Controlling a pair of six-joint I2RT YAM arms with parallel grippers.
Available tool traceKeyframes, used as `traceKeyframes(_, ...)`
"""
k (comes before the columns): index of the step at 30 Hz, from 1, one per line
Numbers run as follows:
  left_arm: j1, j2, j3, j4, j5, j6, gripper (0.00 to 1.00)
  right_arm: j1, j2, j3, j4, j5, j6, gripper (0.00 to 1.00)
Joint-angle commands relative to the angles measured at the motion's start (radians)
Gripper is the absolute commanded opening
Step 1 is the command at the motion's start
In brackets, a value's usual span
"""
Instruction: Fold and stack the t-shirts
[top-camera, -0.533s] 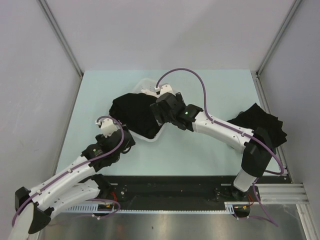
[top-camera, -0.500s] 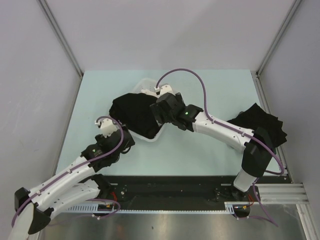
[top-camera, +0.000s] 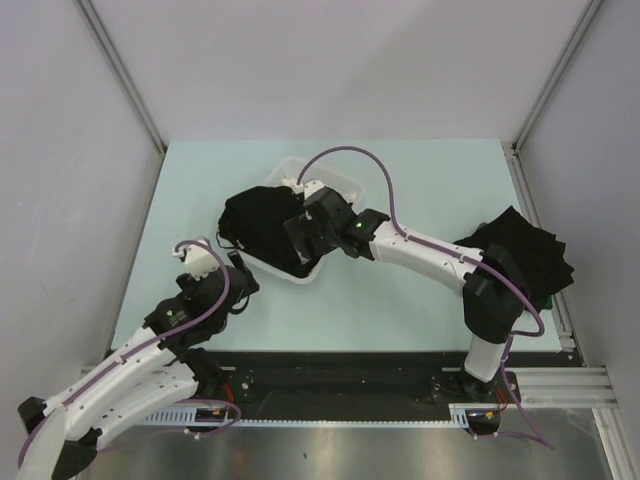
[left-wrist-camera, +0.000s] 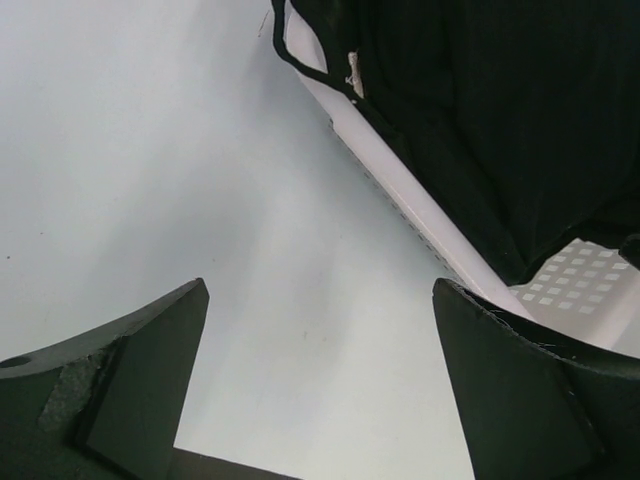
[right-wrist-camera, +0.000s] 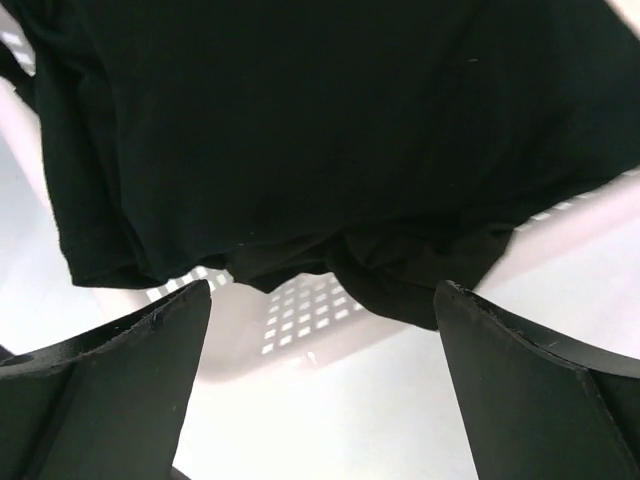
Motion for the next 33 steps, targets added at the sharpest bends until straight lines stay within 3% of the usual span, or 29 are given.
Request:
traceKeyframes(1,0.005,-0.003,0.032,-0.048,-0.038,0.007,0.99,0.008,0.012,0.050,0.072,-0.096,0.017,1.00)
traceKeyframes(14,0.005,-0.062,0.054,-0.122,-0.061,-0.011,0.99,0.071,0.119,0.167,0.072,-0.204,0.042,1.00)
traceKeyframes(27,0.005,-0.107,0.141,-0.216,-0.039,-0.019,1.00,0.086,0.213,0.162,0.125,-0.153,-0.047,1.00)
traceKeyframes(33,0.005,-0.142,0.127,-0.214,-0.028,-0.017,0.99,0.083,0.210,0.168,0.135,-0.104,-0.089,0.90)
